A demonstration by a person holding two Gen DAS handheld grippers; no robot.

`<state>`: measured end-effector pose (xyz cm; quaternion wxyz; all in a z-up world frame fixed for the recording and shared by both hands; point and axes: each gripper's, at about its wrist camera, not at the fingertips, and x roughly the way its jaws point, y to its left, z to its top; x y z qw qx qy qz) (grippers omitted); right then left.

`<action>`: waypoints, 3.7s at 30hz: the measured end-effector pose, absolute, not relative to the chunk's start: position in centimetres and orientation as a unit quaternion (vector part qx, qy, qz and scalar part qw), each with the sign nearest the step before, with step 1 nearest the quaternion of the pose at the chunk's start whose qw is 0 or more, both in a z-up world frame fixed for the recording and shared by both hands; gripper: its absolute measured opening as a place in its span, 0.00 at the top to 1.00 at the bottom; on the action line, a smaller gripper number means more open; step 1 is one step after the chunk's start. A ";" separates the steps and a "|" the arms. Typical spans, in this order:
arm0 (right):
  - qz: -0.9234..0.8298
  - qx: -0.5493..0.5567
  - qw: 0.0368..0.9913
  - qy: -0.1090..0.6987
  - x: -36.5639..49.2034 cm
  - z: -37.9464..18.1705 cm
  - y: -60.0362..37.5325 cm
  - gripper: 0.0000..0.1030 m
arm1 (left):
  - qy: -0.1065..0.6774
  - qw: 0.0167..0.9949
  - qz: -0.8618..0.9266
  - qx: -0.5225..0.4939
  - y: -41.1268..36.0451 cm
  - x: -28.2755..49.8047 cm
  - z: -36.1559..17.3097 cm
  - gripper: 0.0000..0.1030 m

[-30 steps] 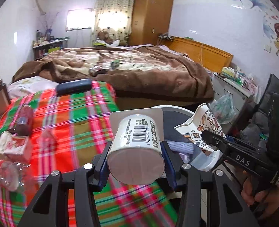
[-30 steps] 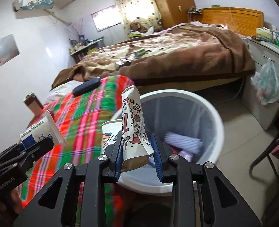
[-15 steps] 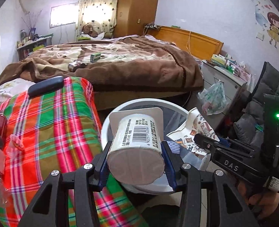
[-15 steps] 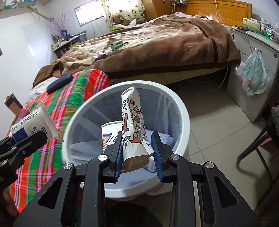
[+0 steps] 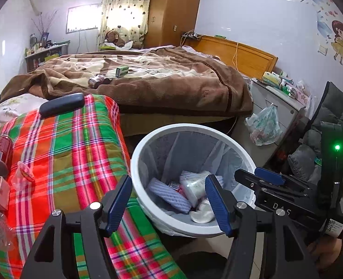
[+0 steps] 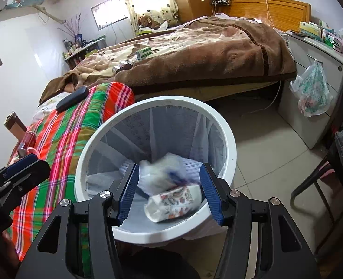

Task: Collect trash
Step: 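Carry yogurt cup and printed wrapper to the wastebasket while opening both grippers over it, then move both grippers back from the wastebasket over the plaid bed cover, then grasp the white paper bag with left gripper while right gripper grasps the clear water bottle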

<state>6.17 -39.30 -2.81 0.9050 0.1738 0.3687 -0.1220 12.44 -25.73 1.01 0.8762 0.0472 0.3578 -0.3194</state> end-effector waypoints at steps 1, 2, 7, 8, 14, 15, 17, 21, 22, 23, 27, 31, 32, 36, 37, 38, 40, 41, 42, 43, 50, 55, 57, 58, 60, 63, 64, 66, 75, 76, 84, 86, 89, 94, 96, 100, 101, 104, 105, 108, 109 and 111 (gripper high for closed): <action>-0.121 0.173 0.906 0.368 6.2 -2.7 -39.2 0.46 | 0.358 0.877 -0.318 0.046 -25.5 12.4 1.1 0.37; -0.120 0.172 0.906 0.366 6.2 -2.6 -39.0 0.46 | 0.358 0.878 -0.315 0.044 -25.1 12.3 1.2 0.37; -0.113 0.167 0.912 0.357 6.1 -2.1 -38.1 0.46 | 0.354 0.884 -0.302 0.039 -23.2 11.9 1.6 0.37; -0.111 0.166 0.913 0.355 6.1 -2.0 -37.9 0.46 | 0.352 0.886 -0.300 0.038 -22.9 11.7 1.8 0.37; -0.094 0.157 0.920 0.347 5.9 -1.5 -36.2 0.46 | 0.344 0.895 -0.283 0.029 -20.4 10.7 2.5 0.37; -0.091 0.155 0.921 0.347 5.9 -1.4 -35.9 0.46 | 0.343 0.896 -0.280 0.026 -20.0 10.6 2.5 0.37; -0.084 0.152 0.922 0.345 5.9 -1.2 -35.2 0.46 | 0.340 0.899 -0.275 0.022 -19.1 10.3 2.7 0.37; -0.068 0.146 0.925 0.344 6.1 -1.1 -33.8 0.46 | 0.337 0.905 -0.259 0.014 -16.8 9.8 2.8 0.37; -0.064 0.144 0.926 0.343 6.1 -1.1 -33.5 0.46 | 0.336 0.907 -0.255 0.012 -16.2 9.7 2.8 0.37; -0.059 0.142 0.927 0.342 6.2 -1.0 -33.1 0.46 | 0.335 0.909 -0.249 0.010 -15.5 9.6 2.9 0.37; -0.040 0.137 0.930 0.340 6.3 -0.8 -31.5 0.46 | 0.333 0.915 -0.229 0.004 -13.4 9.2 3.0 0.37; -0.022 0.126 0.932 0.338 6.7 -0.8 -29.6 0.46 | 0.330 0.922 -0.202 0.002 -11.1 8.8 3.1 0.37; -0.016 0.125 0.933 0.338 6.9 -0.7 -29.1 0.46 | 0.331 0.923 -0.196 -0.001 -10.4 8.8 3.1 0.37; 0.006 0.116 0.934 0.337 7.3 -0.6 -27.2 0.46 | 0.330 0.928 -0.173 -0.012 -7.8 8.7 3.1 0.37; 0.012 0.113 0.935 0.337 7.4 -0.5 -26.7 0.46 | 0.330 0.929 -0.167 -0.015 -7.2 8.7 3.1 0.37; 0.018 0.110 0.935 0.337 7.6 -0.5 -26.2 0.46 | 0.329 0.930 -0.161 -0.018 -6.4 8.7 3.1 0.37; 0.032 0.101 0.935 0.338 8.0 -0.4 -25.1 0.46 | 0.328 0.933 -0.149 -0.025 -5.1 8.6 3.0 0.37; 0.038 0.095 0.935 0.339 8.1 -0.4 -24.5 0.46 | 0.327 0.934 -0.144 -0.029 -4.6 8.5 3.0 0.37; 0.044 0.090 0.935 0.339 8.2 -0.3 -24.0 0.46 | 0.326 0.935 -0.137 -0.035 -3.9 8.4 3.0 0.37; 0.049 0.087 0.935 0.341 8.4 -0.3 -23.6 0.46 | 0.325 0.936 -0.128 -0.040 -2.9 8.4 2.9 0.37; 0.103 0.060 0.929 0.351 9.8 -0.3 -19.7 0.46 | 0.326 0.941 -0.074 -0.053 2.2 8.4 2.6 0.37; 0.147 0.036 0.921 0.360 11.1 -0.3 -16.4 0.46 | 0.333 0.939 -0.046 -0.066 5.4 8.7 1.8 0.37; 0.166 0.026 0.917 0.361 11.7 -0.1 -15.1 0.46 | 0.334 0.939 -0.037 -0.068 6.5 8.9 1.6 0.37; 0.171 0.020 0.917 0.359 11.8 0.0 -14.6 0.46 | 0.335 0.939 -0.033 -0.068 7.1 9.0 1.6 0.37; 0.189 0.005 0.916 0.354 12.2 0.3 -13.2 0.46 | 0.335 0.939 -0.025 -0.070 8.1 9.3 1.5 0.37; 0.206 -0.013 0.914 0.350 12.8 0.5 -11.4 0.45 | 0.339 0.938 -0.015 -0.075 9.5 9.8 1.3 0.37; 0.215 -0.019 0.911 0.351 13.0 0.5 -10.8 0.45 | 0.339 0.938 -0.012 -0.076 10.0 9.9 1.2 0.37; 0.232 -0.031 0.905 0.356 13.5 0.4 -9.8 0.43 | 0.341 0.937 -0.005 -0.077 10.7 10.0 1.1 0.37; 0.297 -0.107 0.873 0.372 15.0 -0.1 -5.5 0.36 | 0.351 0.933 0.002 -0.085 12.5 11.9 0.1 0.37; 0.296 -0.123 0.871 0.373 14.9 -0.3 -5.2 0.36 | 0.352 0.932 0.003 -0.085 12.5 12.1 0.1 0.37; 0.287 -0.165 0.855 0.400 14.3 -1.0 -5.0 0.35 | 0.356 0.931 -0.007 -0.087 12.8 14.6 0.2 0.37; 0.287 -0.154 0.855 0.404 14.1 -0.9 -5.5 0.36 | 0.356 0.930 -0.012 -0.090 12.8 15.4 0.2 0.37; 0.285 -0.140 0.857 0.406 13.7 -0.9 -6.7 0.36 | 0.360 0.928 -0.022 -0.093 12.4 16.4 0.2 0.37; 0.279 -0.135 0.857 0.413 13.3 -1.2 -8.0 0.37 | 0.367 0.926 -0.029 -0.086 11.6 18.1 -0.2 0.37; 0.272 -0.135 0.859 0.414 13.1 -1.2 -8.9 0.37 | 0.370 0.924 -0.038 -0.089 11.2 18.8 -0.3 0.37; 0.247 -0.126 0.864 0.421 13.1 -1.3 -10.9 0.37 | 0.377 0.920 -0.056 -0.092 10.0 20.6 -0.7 0.37; 0.239 -0.122 0.866 0.422 13.0 -1.3 -11.4 0.37 | 0.380 0.919 -0.060 -0.088 9.5 21.2 -0.9 0.37; 0.225 -0.114 0.870 0.424 13.1 -1.4 -12.5 0.37 | 0.389 0.915 -0.065 -0.080 8.5 22.5 -1.4 0.37; 0.223 -0.110 0.871 0.424 13.1 -1.4 -12.8 0.37 | 0.391 0.915 -0.064 -0.077 8.3 22.9 -1.5 0.37; 0.215 -0.104 0.873 0.425 13.2 -1.5 -13.5 0.37 | 0.402 0.910 -0.065 -0.081 8.0 24.2 -2.3 0.37; 0.211 -0.101 0.874 0.425 13.3 -1.5 -13.6 0.37 | 0.406 0.908 -0.064 -0.085 8.0 24.5 -2.5 0.37; 0.205 -0.097 0.877 0.424 13.2 -1.6 -14.1 0.37 | 0.413 0.905 -0.055 -0.083 8.0 25.3 -3.1 0.37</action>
